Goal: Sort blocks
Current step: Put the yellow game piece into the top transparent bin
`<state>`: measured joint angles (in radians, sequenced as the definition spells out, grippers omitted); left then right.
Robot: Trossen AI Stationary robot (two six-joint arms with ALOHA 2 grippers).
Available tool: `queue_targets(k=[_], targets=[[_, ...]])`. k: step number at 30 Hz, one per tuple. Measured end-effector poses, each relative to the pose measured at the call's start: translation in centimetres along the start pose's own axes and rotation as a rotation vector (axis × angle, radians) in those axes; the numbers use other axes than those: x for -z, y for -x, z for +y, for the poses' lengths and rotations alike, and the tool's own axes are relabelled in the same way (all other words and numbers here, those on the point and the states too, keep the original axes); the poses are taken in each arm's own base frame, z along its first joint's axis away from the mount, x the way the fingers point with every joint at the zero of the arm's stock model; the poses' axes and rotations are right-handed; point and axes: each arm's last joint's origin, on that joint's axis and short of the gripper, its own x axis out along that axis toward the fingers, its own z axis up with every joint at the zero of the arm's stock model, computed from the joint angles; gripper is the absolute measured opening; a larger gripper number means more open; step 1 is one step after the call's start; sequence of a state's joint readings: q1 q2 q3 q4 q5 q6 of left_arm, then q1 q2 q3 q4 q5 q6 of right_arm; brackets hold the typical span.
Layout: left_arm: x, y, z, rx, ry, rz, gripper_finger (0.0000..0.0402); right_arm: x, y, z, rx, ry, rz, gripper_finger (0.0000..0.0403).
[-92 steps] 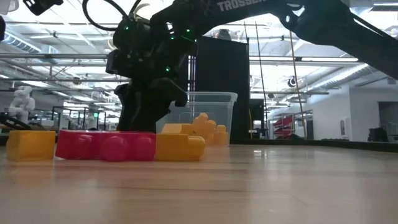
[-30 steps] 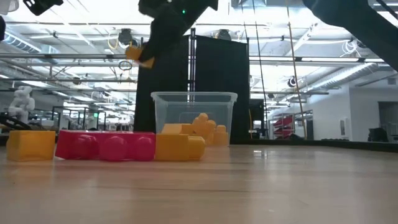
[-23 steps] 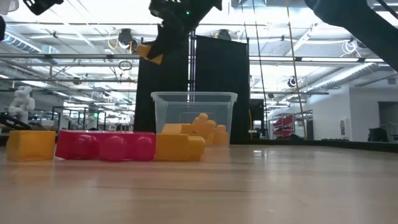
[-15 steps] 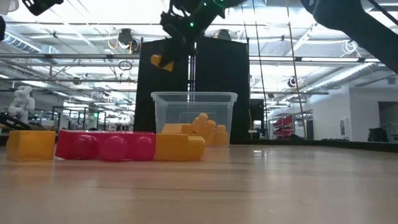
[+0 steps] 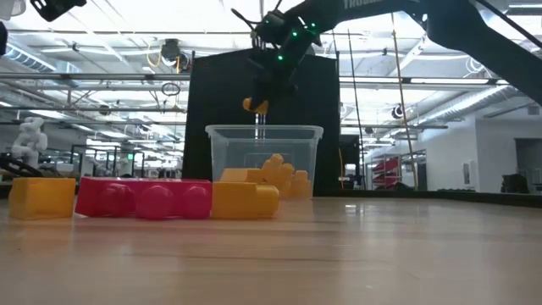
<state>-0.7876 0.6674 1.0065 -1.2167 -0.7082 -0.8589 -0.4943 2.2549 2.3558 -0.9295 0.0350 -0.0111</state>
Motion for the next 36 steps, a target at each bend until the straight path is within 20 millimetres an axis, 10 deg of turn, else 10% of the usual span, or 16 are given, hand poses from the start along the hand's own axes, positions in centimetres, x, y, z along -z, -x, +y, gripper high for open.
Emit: queue_targets(k=[24, 36], targets=[[0.0, 0.0, 0.0, -0.003, -0.002, 0.002, 0.0003, 4.9, -7.8, -1.7, -0.015, -0.067, 0.325, 0.0114], [0.0, 0.0, 0.0, -0.003, -0.001, 0.002, 0.0003, 5.4, -8.6, -1.7, -0.021, -0.094, 0.353, 0.0151]])
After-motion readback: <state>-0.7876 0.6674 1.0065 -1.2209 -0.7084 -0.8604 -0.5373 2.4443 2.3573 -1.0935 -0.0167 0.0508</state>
